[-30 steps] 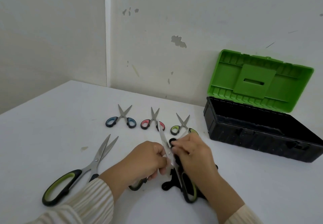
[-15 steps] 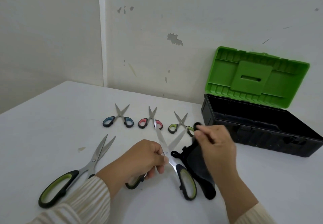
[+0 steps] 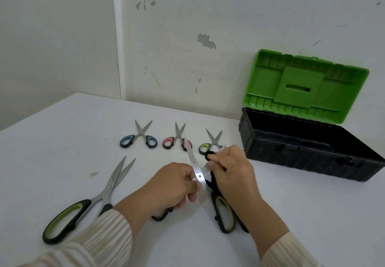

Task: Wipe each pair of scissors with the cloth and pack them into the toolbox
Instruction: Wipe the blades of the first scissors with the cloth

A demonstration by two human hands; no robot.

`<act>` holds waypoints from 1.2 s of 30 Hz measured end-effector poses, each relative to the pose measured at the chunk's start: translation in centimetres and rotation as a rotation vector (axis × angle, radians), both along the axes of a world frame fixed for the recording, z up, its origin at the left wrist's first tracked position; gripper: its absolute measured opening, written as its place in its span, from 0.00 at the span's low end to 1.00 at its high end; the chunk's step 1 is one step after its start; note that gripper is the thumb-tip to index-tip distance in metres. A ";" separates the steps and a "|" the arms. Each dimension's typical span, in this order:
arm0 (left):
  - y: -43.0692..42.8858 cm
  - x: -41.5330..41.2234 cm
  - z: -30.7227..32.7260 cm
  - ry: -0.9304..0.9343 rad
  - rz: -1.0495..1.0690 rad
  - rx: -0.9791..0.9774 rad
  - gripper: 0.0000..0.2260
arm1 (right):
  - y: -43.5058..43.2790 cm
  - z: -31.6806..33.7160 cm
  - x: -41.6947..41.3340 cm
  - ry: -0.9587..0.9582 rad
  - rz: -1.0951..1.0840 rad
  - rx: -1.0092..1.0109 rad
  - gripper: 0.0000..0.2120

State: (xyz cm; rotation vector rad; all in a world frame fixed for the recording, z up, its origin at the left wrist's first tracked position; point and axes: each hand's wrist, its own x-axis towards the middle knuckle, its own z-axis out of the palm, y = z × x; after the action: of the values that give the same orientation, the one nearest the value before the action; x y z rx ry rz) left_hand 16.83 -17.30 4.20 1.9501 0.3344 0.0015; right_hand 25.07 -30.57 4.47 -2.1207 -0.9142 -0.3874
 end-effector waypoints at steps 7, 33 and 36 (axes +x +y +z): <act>-0.2 -0.1 0.0 0.005 -0.021 0.012 0.06 | -0.3 -0.1 0.3 0.084 -0.091 0.056 0.07; 1.1 -0.7 1.4 -0.020 0.007 -0.085 0.08 | -3.3 2.4 1.2 0.287 0.081 -0.130 0.06; 1.4 -0.8 1.5 -0.038 0.029 -0.159 0.09 | -2.6 2.3 0.1 0.344 0.245 -0.385 0.11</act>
State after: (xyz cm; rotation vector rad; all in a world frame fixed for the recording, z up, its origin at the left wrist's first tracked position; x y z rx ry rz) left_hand 16.00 -15.86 5.71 1.7860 0.3282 0.0300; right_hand 25.16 -33.19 6.74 -2.2800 -1.0884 0.2943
